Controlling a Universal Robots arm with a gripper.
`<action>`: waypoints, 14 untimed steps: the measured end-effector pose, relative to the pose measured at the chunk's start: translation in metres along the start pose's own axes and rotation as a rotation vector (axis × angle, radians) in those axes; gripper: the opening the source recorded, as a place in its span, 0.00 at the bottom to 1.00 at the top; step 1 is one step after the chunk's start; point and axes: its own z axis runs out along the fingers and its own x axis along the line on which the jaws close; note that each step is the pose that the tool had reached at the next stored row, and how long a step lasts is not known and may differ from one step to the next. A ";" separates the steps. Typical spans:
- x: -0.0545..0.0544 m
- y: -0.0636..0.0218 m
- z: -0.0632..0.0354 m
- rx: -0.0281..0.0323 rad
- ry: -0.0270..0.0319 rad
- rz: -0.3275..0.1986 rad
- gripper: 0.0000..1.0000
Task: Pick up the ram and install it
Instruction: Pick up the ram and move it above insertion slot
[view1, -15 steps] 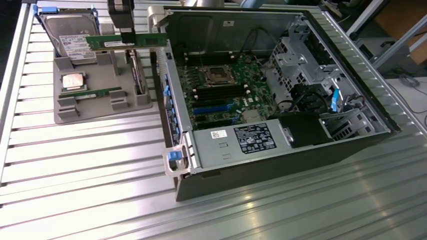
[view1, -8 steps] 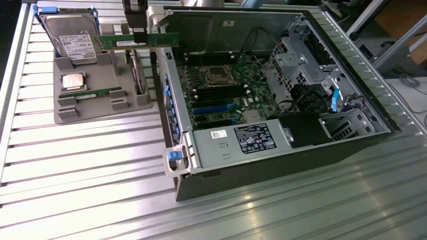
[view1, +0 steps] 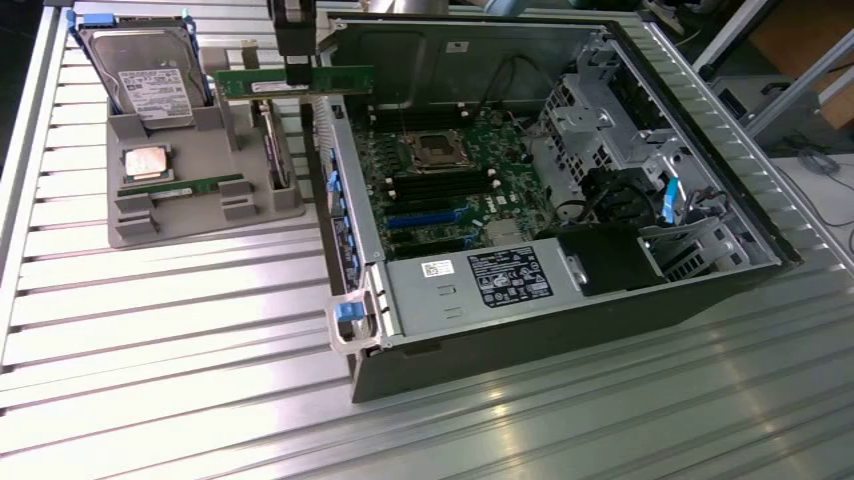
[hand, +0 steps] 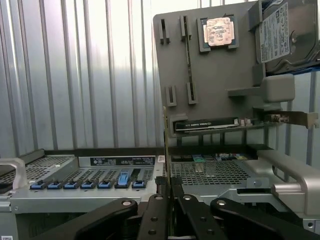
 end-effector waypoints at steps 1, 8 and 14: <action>0.000 -0.0046 0.0002 0.0001 -0.0001 0.000 0.13; -0.001 -0.0224 0.0009 0.0000 0.0000 0.000 0.13; -0.001 -0.0355 0.0015 0.0000 0.0000 0.000 0.13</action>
